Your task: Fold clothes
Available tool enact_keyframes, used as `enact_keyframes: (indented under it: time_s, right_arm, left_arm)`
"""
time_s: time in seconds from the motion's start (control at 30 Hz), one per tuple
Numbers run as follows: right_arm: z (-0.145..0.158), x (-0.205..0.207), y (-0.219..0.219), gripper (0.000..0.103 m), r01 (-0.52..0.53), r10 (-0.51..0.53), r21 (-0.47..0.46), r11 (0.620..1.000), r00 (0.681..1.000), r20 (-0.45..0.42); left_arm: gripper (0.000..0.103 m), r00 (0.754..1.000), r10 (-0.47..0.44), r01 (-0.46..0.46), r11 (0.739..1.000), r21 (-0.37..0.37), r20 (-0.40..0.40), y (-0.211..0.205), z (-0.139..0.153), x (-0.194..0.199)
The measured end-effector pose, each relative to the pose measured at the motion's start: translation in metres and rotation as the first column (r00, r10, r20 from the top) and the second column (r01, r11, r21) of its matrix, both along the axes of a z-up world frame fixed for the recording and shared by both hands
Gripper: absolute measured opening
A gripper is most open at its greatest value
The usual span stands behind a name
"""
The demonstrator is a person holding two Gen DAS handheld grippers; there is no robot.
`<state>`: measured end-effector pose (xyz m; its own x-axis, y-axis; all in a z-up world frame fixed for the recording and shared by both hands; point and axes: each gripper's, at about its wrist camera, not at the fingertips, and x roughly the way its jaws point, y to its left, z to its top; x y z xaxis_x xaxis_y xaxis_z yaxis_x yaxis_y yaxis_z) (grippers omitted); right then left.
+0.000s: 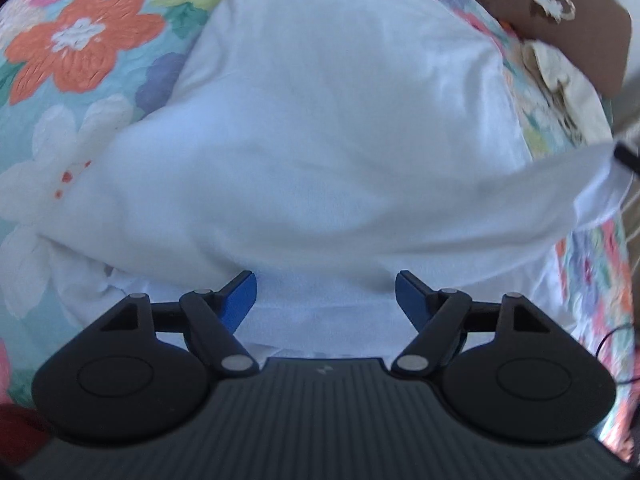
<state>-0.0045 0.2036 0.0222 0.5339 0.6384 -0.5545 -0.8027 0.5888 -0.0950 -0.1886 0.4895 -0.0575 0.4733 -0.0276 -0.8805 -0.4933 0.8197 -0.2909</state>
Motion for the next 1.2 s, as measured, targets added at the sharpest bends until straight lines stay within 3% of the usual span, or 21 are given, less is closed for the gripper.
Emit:
enact_keyframes:
  time_s: [0.17, 0.23, 0.3, 0.37, 0.43, 0.5, 0.57, 0.63, 0.77, 0.9, 1.0, 1.03, 1.07, 1.13, 1.2]
  right_arm:
    - [-0.001, 0.012, 0.007, 0.002, -0.007, 0.007, -0.017, 1.000, 1.000, 0.005]
    - [-0.007, 0.020, 0.012, 0.002, -0.012, 0.011, -0.021, 1.000, 1.000, -0.028]
    - [-0.016, 0.029, 0.017, 0.002, -0.019, 0.017, -0.028, 0.999, 0.997, -0.073]
    - [-0.028, 0.039, 0.022, 0.002, -0.024, 0.019, -0.037, 0.999, 0.990, -0.137]
    - [-0.042, 0.049, 0.025, 0.003, -0.012, 0.004, -0.040, 0.999, 0.978, -0.208]
    - [-0.051, 0.059, 0.020, 0.012, 0.062, -0.063, -0.015, 0.998, 0.958, -0.278]
    - [-0.058, 0.068, 0.007, 0.031, 0.129, -0.107, 0.036, 0.991, 0.925, -0.365]
    - [-0.064, 0.075, -0.008, 0.042, 0.187, -0.131, 0.083, 0.979, 0.886, -0.444]
    - [-0.079, 0.078, -0.031, 0.044, 0.236, -0.169, 0.073, 0.969, 0.848, -0.503]
    - [-0.100, 0.082, -0.049, 0.046, 0.261, -0.179, 0.061, 0.963, 0.794, -0.581]
    - [-0.117, 0.089, -0.059, 0.047, 0.311, -0.185, 0.071, 0.948, 0.718, -0.671]
    - [-0.119, 0.089, -0.060, 0.047, 0.317, -0.170, 0.092, 0.944, 0.707, -0.687]
    - [-0.121, 0.089, -0.060, 0.039, 0.321, -0.153, 0.116, 0.940, 0.699, -0.699]
    - [-0.113, 0.082, -0.056, 0.017, 0.302, -0.140, 0.139, 0.943, 0.739, -0.659]
    - [-0.098, 0.073, -0.047, 0.015, 0.238, -0.116, 0.146, 0.960, 0.815, -0.568]
  left_arm:
    - [0.078, 0.997, -0.061, 0.066, 0.994, 0.092, -0.049, -0.021, 0.000, 0.008]
    - [0.078, 0.996, -0.011, 0.029, 0.980, 0.197, -0.091, -0.022, -0.001, 0.011]
    - [0.078, 0.990, 0.057, -0.012, 0.946, 0.323, -0.130, -0.019, -0.003, 0.016]
    - [0.078, 0.978, 0.144, -0.079, 0.924, 0.375, -0.148, -0.004, -0.006, 0.019]
    - [0.074, 0.964, 0.240, -0.199, 0.935, 0.294, -0.112, 0.018, -0.010, 0.016]
    - [0.073, 0.949, 0.304, -0.285, 0.941, 0.184, -0.083, 0.036, -0.015, 0.013]
    - [0.073, 0.942, 0.329, -0.316, 0.937, 0.147, -0.073, 0.043, -0.018, 0.011]
    - [0.073, 0.940, 0.334, -0.323, 0.936, 0.137, -0.069, 0.044, -0.017, 0.010]
    - [0.073, 0.946, 0.321, -0.316, 0.945, 0.087, -0.048, 0.037, -0.012, 0.006]
    - [0.073, 0.969, 0.248, -0.248, 0.969, 0.010, -0.006, 0.024, -0.005, -0.001]
    - [0.074, 0.981, 0.195, -0.194, 0.980, 0.039, -0.004, 0.012, -0.003, 0.004]
    - [0.074, 0.983, 0.183, -0.182, 0.981, 0.061, -0.012, 0.009, -0.003, 0.007]
    - [0.074, 0.984, 0.178, -0.176, 0.982, 0.072, -0.014, 0.008, -0.003, 0.008]
    - [0.074, 0.986, 0.168, -0.166, 0.982, 0.092, -0.017, 0.007, -0.003, 0.010]
    - [0.074, 0.986, 0.165, -0.163, 0.981, 0.107, -0.004, 0.006, -0.001, 0.010]
